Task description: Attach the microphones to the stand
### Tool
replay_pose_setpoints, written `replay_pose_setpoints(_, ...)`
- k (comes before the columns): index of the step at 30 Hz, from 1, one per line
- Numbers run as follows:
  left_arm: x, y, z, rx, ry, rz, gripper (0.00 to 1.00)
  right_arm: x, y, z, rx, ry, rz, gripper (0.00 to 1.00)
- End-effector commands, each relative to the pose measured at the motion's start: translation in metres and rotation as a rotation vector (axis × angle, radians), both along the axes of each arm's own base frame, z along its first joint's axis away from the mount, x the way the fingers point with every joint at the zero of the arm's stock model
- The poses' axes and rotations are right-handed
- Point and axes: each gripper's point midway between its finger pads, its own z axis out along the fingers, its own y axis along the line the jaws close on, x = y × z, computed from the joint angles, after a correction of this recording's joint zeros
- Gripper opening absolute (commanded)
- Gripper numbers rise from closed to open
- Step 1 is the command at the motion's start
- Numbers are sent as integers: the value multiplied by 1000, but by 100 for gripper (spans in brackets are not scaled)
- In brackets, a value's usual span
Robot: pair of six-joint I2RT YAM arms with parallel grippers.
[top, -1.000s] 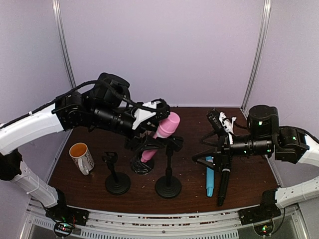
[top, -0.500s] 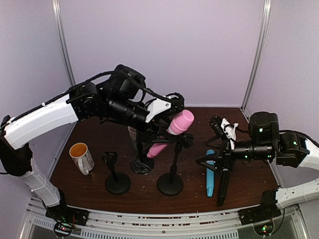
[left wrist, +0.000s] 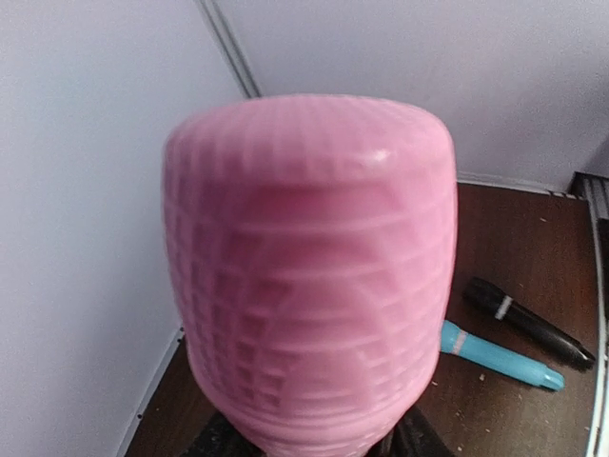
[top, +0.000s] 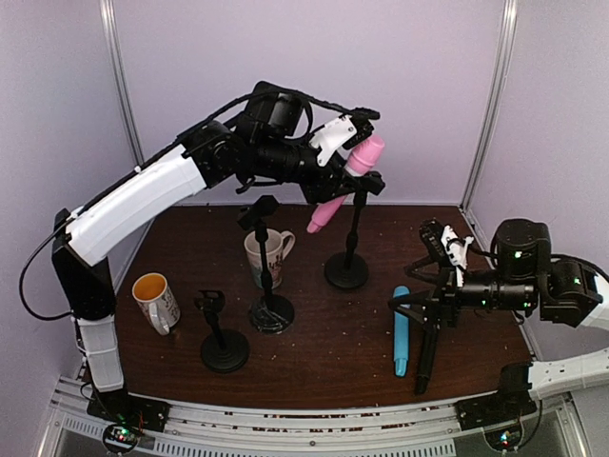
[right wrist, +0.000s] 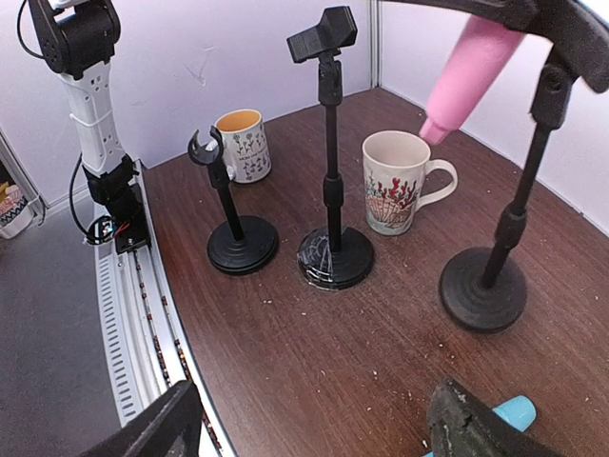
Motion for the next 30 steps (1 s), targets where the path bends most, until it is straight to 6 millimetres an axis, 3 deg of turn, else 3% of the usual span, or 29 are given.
replay_pose_setpoints(1, 59, 13, 65, -212, -130, 222, 15, 2, 0, -3, 11, 7, -21, 83)
replay_pose_setpoints(6, 83, 11, 64, -231, -175, 281, 15, 3, 2, -7, 17, 15, -25, 83)
replay_pose_setpoints(14, 95, -2, 44, -215, -160, 276, 15, 4, 4, -13, 7, 27, -29, 82)
replay_pose_setpoints(30, 115, -1, -2, -171, -56, 289, 18, 8, 5, -21, 2, 43, -49, 82)
